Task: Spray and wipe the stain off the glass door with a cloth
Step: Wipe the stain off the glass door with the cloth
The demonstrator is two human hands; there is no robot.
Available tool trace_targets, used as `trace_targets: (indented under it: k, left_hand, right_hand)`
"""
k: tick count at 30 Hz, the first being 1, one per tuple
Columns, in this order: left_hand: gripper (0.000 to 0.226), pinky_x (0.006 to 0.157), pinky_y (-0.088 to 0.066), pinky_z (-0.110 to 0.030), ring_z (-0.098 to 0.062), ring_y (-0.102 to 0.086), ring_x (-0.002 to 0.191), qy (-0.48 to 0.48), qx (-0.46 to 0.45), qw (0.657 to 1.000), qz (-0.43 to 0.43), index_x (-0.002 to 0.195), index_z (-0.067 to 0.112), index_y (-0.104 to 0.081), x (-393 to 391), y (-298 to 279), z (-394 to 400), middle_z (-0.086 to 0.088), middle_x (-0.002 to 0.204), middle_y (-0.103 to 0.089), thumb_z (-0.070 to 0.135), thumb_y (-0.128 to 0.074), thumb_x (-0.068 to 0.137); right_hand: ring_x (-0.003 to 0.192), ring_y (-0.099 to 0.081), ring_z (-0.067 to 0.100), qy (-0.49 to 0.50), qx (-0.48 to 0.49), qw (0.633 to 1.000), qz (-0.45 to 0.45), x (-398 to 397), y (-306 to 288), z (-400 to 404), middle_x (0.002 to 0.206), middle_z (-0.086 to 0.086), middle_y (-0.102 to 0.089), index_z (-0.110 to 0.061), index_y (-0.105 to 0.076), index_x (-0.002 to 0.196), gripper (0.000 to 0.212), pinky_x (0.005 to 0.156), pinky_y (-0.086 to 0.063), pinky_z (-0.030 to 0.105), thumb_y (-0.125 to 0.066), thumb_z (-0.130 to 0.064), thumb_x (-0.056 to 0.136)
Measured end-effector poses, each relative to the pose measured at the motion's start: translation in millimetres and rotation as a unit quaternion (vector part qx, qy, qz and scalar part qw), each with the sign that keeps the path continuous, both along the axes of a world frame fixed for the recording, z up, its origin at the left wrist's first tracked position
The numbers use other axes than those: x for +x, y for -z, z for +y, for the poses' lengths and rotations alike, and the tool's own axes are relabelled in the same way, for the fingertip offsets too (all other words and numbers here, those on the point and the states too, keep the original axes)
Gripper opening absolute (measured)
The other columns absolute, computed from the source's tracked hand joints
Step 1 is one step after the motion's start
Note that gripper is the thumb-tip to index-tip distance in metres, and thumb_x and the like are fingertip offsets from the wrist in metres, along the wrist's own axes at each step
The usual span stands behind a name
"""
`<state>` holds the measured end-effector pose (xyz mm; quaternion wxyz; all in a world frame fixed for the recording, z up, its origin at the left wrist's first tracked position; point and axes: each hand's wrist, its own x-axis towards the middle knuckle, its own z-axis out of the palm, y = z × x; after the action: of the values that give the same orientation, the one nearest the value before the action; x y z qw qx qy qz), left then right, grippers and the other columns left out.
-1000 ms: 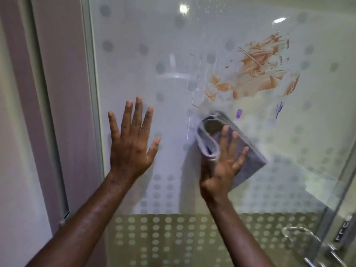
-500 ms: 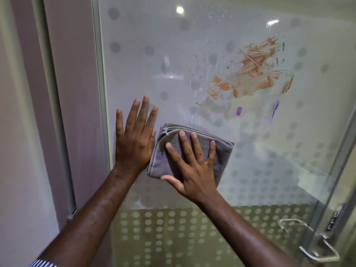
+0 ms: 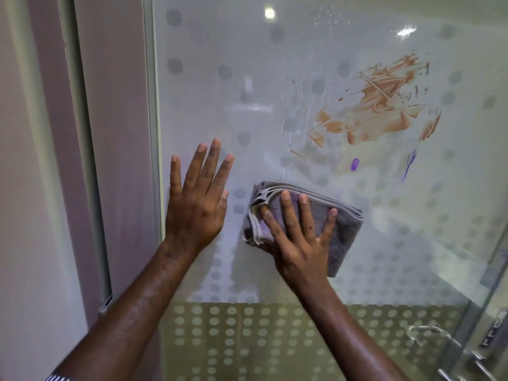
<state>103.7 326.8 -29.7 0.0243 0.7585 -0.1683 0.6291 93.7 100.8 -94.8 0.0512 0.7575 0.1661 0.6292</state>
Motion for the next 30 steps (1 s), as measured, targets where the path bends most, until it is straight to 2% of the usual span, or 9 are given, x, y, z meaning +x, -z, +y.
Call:
trace_targets:
  k: [3, 6, 8, 11, 14, 17, 20, 26, 30]
  left_hand:
    - [0.059, 0.124, -0.013, -0.064, -0.031, -0.019, 0.157, -0.004, -0.003, 1.0, -0.004, 0.159, 0.013, -0.03, 1, 0, 0, -0.013, 0.168, -0.023, 0.022, -0.046, 0.103]
    - [0.058, 0.124, -0.012, -0.064, -0.031, -0.019, 0.157, -0.009, -0.006, 1.0, -0.005, 0.159, 0.013, -0.03, 1, 1, -1, -0.013, 0.167, -0.023, 0.022, -0.045, 0.103]
    - [0.057, 0.124, -0.013, -0.064, -0.032, -0.019, 0.156, -0.012, -0.007, 1.0, -0.007, 0.158, 0.012, -0.031, 1, 1, -2, -0.014, 0.167, -0.024, 0.022, -0.044, 0.103]
    - [0.056, 0.123, -0.014, -0.066, -0.033, -0.02, 0.156, -0.014, -0.011, 1.0, -0.009, 0.158, 0.011, -0.032, 1, 1, -5, -0.015, 0.167, -0.024, 0.022, -0.042, 0.103]
    - [0.058, 0.123, -0.015, -0.066, -0.033, -0.021, 0.156, -0.016, -0.017, 1.0, -0.006, 0.157, 0.012, -0.032, 0, 1, -6, -0.014, 0.167, -0.025, 0.02, -0.046, 0.101]
    - [0.058, 0.123, -0.015, -0.065, -0.032, -0.02, 0.156, -0.013, -0.015, 1.0, 0.002, 0.157, 0.012, -0.033, -2, -1, -5, -0.014, 0.167, -0.025, 0.021, -0.046, 0.102]
    - [0.053, 0.123, -0.015, -0.065, -0.034, -0.022, 0.155, -0.005, -0.001, 1.0, 0.011, 0.157, 0.01, -0.034, -4, -2, -3, -0.016, 0.166, -0.026, 0.029, -0.03, 0.108]
    - [0.061, 0.122, -0.018, -0.066, -0.033, -0.023, 0.155, -0.009, 0.0, 1.0, -0.005, 0.158, 0.012, -0.032, -2, 0, -1, -0.015, 0.166, -0.025, 0.018, -0.05, 0.1]
    - [0.063, 0.122, -0.018, -0.066, -0.034, -0.024, 0.155, -0.011, 0.003, 1.0, -0.014, 0.157, 0.012, -0.033, -2, 0, -1, -0.015, 0.166, -0.027, 0.015, -0.052, 0.097]
  right_hand:
    - [0.154, -0.025, 0.038, 0.032, 0.073, 0.997, -0.004, 4, 2, -56, 0.165, 0.014, -0.027, -0.023, -0.033, 0.159, 0.062, 0.112, -0.014, 0.082, -0.052, -0.024, 0.1]
    - [0.158, -0.013, 0.033, 0.072, 0.231, 0.97, 0.013, 2, -5, -109, 0.17, 0.012, -0.014, -0.02, -0.047, 0.152, 0.064, 0.114, -0.01, 0.08, -0.049, -0.016, 0.088]
    - [0.16, -0.008, 0.028, 0.057, 0.335, 0.94, 0.013, -1, -17, -117, 0.171, 0.011, -0.015, -0.024, -0.051, 0.147, 0.07, 0.116, -0.007, 0.078, -0.05, -0.009, 0.079]
    - [0.159, -0.011, 0.03, 0.012, 0.383, 0.924, 0.004, -3, -33, -101, 0.171, 0.008, -0.018, -0.031, -0.047, 0.149, 0.074, 0.117, -0.006, 0.077, -0.052, -0.007, 0.08]
    - [0.158, -0.014, 0.035, -0.038, 0.315, 0.948, 0.003, -4, -39, -65, 0.17, 0.012, -0.021, -0.033, -0.05, 0.15, 0.059, 0.116, -0.006, 0.077, -0.051, -0.017, 0.093]
    - [0.157, -0.019, 0.038, -0.071, 0.143, 0.987, 0.027, -12, -37, 0, 0.167, 0.011, -0.027, -0.04, -0.045, 0.15, 0.048, 0.115, -0.007, 0.079, -0.047, -0.034, 0.103]
    - [0.155, -0.024, 0.037, -0.06, 0.025, 0.997, 0.044, -15, -22, 47, 0.165, 0.007, -0.031, -0.041, -0.051, 0.147, 0.045, 0.114, -0.015, 0.078, -0.051, -0.041, 0.102]
    - [0.156, -0.025, 0.033, -0.024, -0.007, 0.999, 0.027, -9, -10, 9, 0.165, 0.005, -0.032, -0.041, -0.055, 0.145, 0.046, 0.116, -0.02, 0.074, -0.061, -0.043, 0.099]
    - [0.155, -0.025, 0.039, 0.02, 0.083, 0.996, 0.013, -2, -6, -62, 0.163, 0.013, -0.033, -0.03, -0.067, 0.133, 0.037, 0.111, -0.015, 0.082, -0.051, -0.033, 0.099]
